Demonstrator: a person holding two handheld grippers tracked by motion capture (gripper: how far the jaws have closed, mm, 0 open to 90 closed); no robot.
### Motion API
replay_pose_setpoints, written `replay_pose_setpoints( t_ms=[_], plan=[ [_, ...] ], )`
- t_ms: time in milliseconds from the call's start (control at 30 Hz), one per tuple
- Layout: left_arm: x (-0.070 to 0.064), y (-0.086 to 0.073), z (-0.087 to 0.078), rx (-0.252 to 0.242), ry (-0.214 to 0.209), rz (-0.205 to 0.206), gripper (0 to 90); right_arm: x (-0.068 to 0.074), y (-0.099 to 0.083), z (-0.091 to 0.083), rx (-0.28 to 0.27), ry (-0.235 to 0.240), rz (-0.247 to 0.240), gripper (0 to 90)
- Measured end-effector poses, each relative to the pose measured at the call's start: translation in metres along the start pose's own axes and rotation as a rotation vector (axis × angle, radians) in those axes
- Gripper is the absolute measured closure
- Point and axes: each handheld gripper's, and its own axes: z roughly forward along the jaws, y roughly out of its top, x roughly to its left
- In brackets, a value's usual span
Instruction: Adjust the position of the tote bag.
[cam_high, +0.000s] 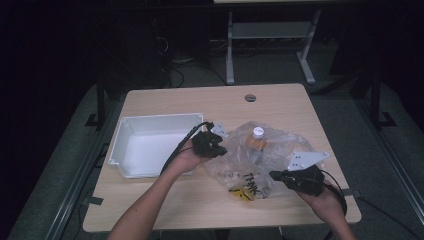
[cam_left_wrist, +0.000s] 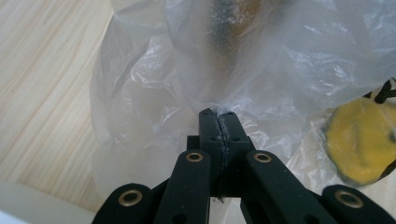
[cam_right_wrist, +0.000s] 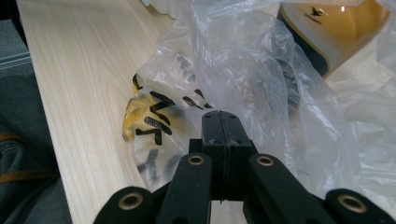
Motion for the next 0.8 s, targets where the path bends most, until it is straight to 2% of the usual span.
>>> replay_pose_setpoints(
  t_ms=[100,167,200,300,367,467,600,800],
  plan=[
    [0.001,-0.002,-0.001,0.000,-0.006,0.003,89.7,0.001,0.003,0.004,0.002,0.011,-0.005,89.7],
    [0.000,-0.003,-0.003,-0.024,-0.018,-0.013,88.7,0.003,0.005,0.007,0.008,0.021,-0.012,89.7],
    [-0.001,-0.003,-0.004,-0.033,-0.017,-0.020,86.1,0.005,0.006,0.009,0.010,0.025,-0.015,89.7],
    [-0.003,-0.004,-0.014,-0.049,-0.032,0.002,77.7,0.007,0.008,0.014,0.017,0.036,-0.024,89.7],
    [-0.005,-0.004,-0.022,-0.073,-0.038,-0.003,67.6,0.009,0.009,0.017,0.022,0.041,-0.023,89.7],
    [-0.010,-0.004,-0.035,-0.091,-0.050,0.027,58.8,0.011,0.009,0.021,0.022,0.047,-0.024,89.7],
    [-0.021,-0.002,-0.049,-0.144,-0.065,0.045,50.9,0.012,0.010,0.026,0.028,0.053,-0.020,89.7],
    [-0.034,0.006,-0.054,-0.162,-0.089,0.073,42.2,0.015,0.013,0.032,0.028,0.061,-0.025,89.7]
  ],
)
